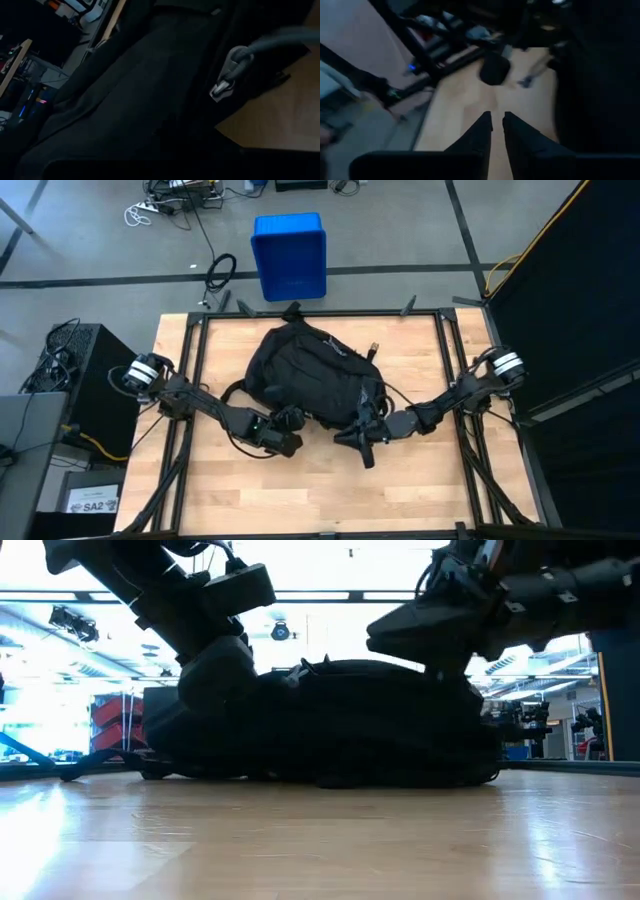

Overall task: Unpack backpack
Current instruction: Close the black backpack

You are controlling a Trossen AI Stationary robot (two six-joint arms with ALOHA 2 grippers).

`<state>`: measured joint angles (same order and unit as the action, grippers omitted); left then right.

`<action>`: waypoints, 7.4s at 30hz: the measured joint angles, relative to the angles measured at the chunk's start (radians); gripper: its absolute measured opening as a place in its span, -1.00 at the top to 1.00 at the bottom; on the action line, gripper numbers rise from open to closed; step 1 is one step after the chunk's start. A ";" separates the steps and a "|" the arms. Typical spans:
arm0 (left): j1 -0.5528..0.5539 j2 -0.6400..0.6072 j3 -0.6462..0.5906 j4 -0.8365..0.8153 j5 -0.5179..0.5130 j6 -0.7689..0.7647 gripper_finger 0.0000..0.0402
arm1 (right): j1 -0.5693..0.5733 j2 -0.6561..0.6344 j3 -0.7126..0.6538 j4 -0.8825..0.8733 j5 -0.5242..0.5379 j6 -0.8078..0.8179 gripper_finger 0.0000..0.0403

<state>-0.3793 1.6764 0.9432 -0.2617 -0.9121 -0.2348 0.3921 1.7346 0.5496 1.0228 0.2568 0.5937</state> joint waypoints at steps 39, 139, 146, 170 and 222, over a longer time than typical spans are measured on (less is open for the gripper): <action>0.061 0.102 0.002 0.343 0.028 0.099 1.00 | -0.156 -0.119 0.035 -0.297 -0.076 0.148 0.33; -0.045 0.025 0.109 0.203 0.130 0.257 0.22 | 0.053 -0.457 0.064 -0.817 0.280 -0.005 1.00; -0.091 0.024 0.195 0.189 0.096 0.257 -0.11 | 0.052 -0.455 0.065 -0.790 0.265 -0.028 1.00; -0.120 0.314 0.201 0.491 -0.245 0.378 0.43 | 0.072 -0.453 0.066 -0.707 0.212 -0.058 1.00; -0.073 0.296 0.301 0.582 0.081 0.482 0.03 | 0.005 -0.543 0.066 -0.828 0.132 -0.133 1.00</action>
<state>-0.4519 1.9721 1.2442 0.3200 -0.8314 0.2475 0.3973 1.1912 0.6151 0.1950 0.3891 0.4603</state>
